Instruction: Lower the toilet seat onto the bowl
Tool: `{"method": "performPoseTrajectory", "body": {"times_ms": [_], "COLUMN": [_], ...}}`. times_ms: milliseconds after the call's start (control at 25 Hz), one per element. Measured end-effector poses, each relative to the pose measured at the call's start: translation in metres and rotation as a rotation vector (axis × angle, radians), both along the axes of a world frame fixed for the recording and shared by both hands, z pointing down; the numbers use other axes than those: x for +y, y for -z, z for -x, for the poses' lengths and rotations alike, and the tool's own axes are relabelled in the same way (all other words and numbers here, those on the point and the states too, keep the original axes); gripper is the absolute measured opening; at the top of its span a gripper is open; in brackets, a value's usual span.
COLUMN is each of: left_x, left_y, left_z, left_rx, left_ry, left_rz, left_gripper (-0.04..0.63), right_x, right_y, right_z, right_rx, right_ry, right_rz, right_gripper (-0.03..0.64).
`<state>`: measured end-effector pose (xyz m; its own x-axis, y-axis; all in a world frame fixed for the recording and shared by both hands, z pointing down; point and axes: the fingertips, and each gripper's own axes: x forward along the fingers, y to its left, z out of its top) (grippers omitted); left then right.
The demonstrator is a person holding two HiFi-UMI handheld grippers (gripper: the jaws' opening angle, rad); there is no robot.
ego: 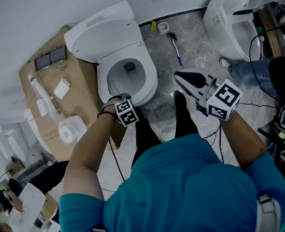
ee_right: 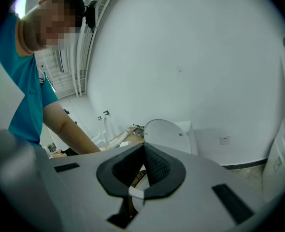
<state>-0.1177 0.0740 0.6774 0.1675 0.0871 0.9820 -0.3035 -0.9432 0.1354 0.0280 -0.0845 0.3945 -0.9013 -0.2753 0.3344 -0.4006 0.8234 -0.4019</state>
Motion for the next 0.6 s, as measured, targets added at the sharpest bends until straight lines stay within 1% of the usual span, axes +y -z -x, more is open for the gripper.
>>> {"method": "performPoseTrajectory", "body": {"times_ms": [240, 600], "left_x": [0.015, 0.03], "left_y": [-0.021, -0.055], "left_z": [-0.004, -0.01], "left_rx": [-0.005, -0.032], "left_ry": [0.002, -0.019], "left_rz": [-0.016, -0.029], "left_gripper": [0.192, 0.204], "right_x": [0.007, -0.001], "right_y": [-0.019, -0.047], "right_z": [0.003, 0.003], "right_rx": [0.005, 0.01], "right_ry": [0.007, 0.01], "right_rz": [0.005, 0.001], "right_gripper": [-0.009, -0.011]}}
